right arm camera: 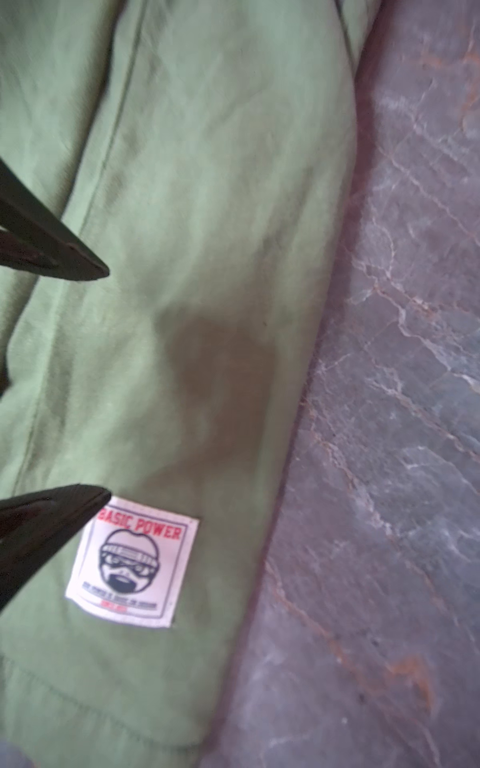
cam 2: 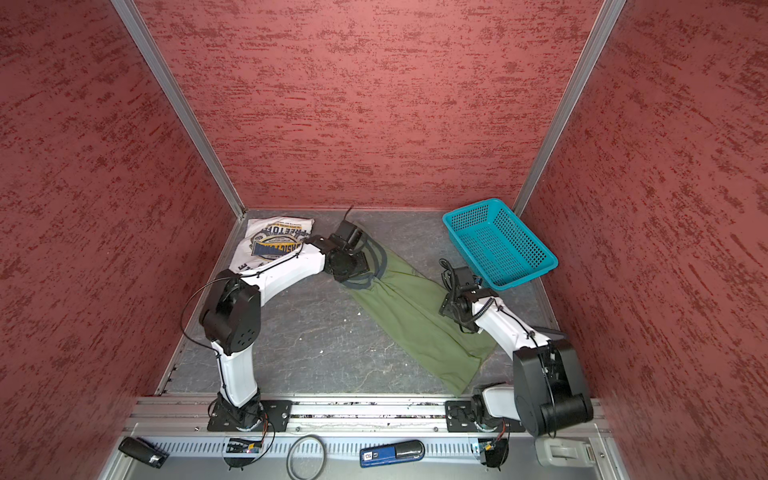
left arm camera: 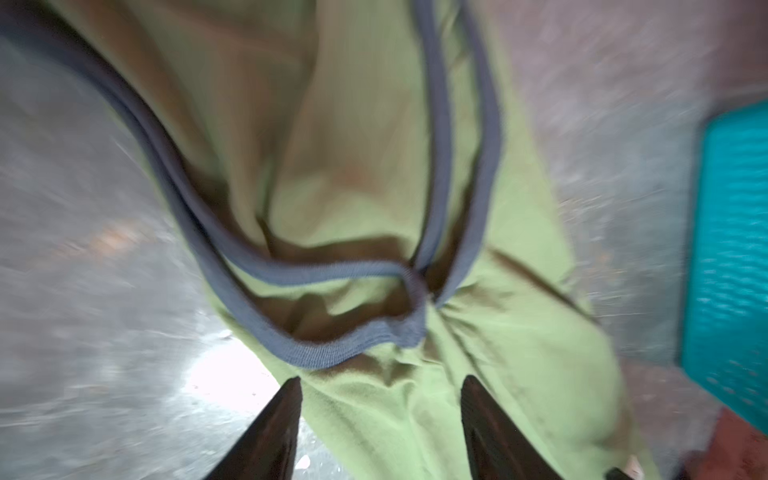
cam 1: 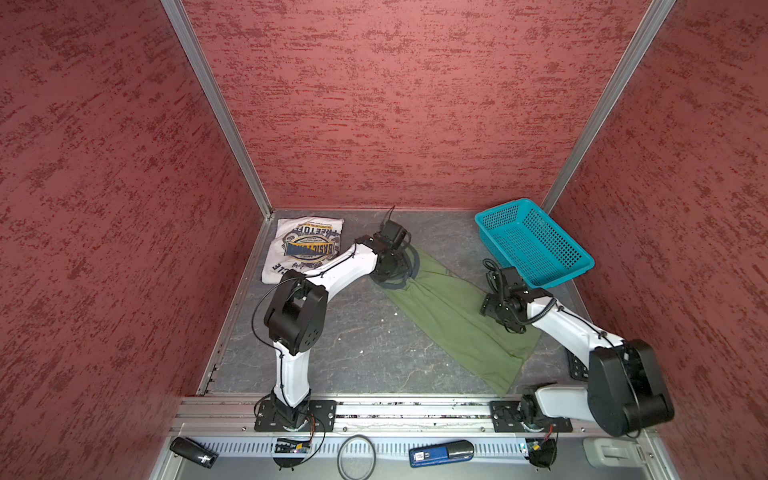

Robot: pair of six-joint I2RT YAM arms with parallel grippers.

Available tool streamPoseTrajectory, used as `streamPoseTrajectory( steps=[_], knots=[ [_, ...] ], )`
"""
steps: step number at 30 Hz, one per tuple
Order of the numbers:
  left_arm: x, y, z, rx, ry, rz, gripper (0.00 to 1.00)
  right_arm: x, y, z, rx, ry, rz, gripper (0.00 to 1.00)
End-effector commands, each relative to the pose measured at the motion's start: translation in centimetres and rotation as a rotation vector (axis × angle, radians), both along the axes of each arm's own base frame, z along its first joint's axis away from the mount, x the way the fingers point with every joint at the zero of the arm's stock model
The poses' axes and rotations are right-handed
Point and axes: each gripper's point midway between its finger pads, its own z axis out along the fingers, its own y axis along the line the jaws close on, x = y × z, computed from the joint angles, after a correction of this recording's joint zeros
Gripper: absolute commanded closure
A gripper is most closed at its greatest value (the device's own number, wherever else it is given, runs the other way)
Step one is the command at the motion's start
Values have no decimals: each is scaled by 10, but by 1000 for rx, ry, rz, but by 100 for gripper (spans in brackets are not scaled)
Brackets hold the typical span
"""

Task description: Fold and stack the tank tops

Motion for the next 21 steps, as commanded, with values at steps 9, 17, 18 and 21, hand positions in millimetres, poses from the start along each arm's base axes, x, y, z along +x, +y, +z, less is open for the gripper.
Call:
streamPoseTrajectory(
  steps=[9, 17, 18, 21],
  knots=[
    [29, 0, -69, 34, 58, 57, 45, -19, 14, -34, 16, 109, 58, 22],
    [84, 18, -86, 74, 47, 20, 47, -62, 68, -61, 95, 197, 149, 22],
    [90, 20, -86, 78, 45, 11, 47, -67, 78, -63, 102, 207, 166, 22],
    [108, 22, -76, 84, 26, -18, 47, -80, 104, -66, 124, 231, 216, 22]
  ],
)
